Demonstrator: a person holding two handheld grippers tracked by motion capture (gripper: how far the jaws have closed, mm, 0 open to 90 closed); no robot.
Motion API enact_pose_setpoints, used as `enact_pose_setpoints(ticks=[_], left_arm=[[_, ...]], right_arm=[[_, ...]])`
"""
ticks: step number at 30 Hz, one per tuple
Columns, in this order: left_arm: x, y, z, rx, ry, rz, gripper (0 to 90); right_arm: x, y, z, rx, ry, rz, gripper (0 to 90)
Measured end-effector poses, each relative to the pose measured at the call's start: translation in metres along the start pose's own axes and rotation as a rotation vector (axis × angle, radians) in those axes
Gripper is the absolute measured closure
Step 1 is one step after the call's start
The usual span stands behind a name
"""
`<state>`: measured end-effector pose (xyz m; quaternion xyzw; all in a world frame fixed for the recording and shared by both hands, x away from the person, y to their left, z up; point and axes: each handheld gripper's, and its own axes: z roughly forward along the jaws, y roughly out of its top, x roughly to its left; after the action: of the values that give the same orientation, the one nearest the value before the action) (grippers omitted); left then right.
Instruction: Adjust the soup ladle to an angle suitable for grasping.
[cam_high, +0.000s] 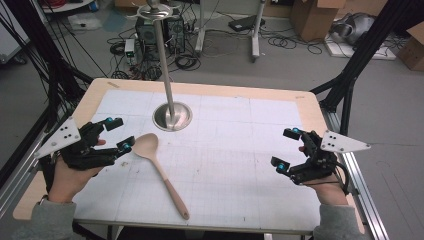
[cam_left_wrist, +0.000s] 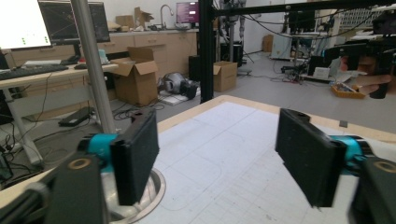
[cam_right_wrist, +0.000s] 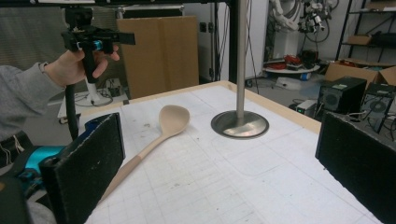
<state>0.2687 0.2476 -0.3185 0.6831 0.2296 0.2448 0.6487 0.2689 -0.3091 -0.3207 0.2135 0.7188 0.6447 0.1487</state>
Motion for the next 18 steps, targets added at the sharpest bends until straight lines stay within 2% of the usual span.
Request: enact_pose_setpoints(ticks=[2, 7, 13, 18], left_arm=[[-0.002, -0.003, 0.002, 0.008, 0.013, 0.011, 42.4], [-0.005, -0.008, 0.006, 0.022, 0.011, 0.027, 53.6], [-0.005, -0.014, 0.014, 0.068, 0.021, 0.032, 68.8], [-0.006, -0.019, 0.023, 0.117, -0.004, 0.017, 79.5]], right_arm=[[0.0, 0.0, 0.0, 0.001, -0.001, 0.0, 0.0], [0.001, -0.001, -0.002, 0.011, -0.003, 0.008, 0.0], [0.002, -0.003, -0.003, 0.013, -0.005, 0.003, 0.0], [0.004, -0.005, -0.006, 0.025, -0.008, 0.009, 0.0]])
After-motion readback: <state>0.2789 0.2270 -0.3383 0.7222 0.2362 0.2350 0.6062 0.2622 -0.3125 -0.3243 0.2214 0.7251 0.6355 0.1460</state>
